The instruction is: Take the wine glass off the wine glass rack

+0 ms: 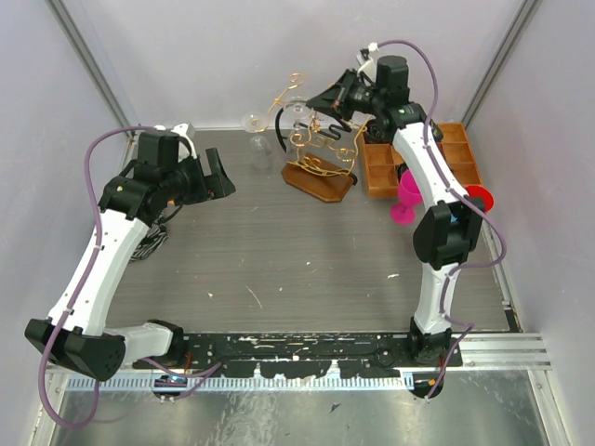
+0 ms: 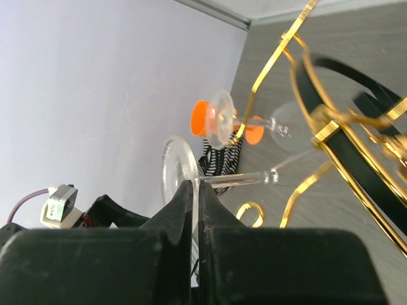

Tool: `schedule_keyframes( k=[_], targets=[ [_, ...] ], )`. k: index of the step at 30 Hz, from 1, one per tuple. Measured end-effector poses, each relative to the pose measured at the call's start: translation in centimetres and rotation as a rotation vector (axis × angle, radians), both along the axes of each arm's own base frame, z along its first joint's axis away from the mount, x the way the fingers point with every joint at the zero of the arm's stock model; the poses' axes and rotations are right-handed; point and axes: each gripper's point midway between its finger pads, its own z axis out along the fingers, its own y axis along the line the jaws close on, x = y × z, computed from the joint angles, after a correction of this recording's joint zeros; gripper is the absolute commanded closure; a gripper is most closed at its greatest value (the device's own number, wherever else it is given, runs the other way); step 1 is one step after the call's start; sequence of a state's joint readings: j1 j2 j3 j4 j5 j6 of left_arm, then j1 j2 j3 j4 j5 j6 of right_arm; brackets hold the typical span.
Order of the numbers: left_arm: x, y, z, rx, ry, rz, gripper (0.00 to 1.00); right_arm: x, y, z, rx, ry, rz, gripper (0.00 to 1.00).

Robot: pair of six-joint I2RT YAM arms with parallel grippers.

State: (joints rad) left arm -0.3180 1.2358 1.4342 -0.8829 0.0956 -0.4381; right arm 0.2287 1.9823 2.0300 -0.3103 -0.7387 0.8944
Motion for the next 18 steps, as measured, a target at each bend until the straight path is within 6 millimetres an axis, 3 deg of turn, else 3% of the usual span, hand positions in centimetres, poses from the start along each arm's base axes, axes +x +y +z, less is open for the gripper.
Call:
schedule_keyframes(
  k=[5, 11, 15, 18],
  targets=[
    [0.0, 0.1, 0.0, 0.001, -0.002, 0.003, 0.07, 0.6, 3.0, 1.6, 0.023, -0.080, 0.048, 0.99],
    [0.0, 0.5, 0.4, 0.010, -0.019, 0.023, 0.02, -0.8, 5.9, 1.6, 0.035, -0.090, 0.124, 0.99],
    [-0.1, 1.0, 0.9, 0.013, -0.037, 0.049, 0.05, -2.6, 6.4, 0.8, 0.025, -0.069, 0.162, 0.99],
    [-0.2, 1.1, 1.3, 0.008, -0.049, 0.063, 0.12, -4.5, 5.9, 0.1, -0.001, -0.039, 0.180, 0.99]
  ],
)
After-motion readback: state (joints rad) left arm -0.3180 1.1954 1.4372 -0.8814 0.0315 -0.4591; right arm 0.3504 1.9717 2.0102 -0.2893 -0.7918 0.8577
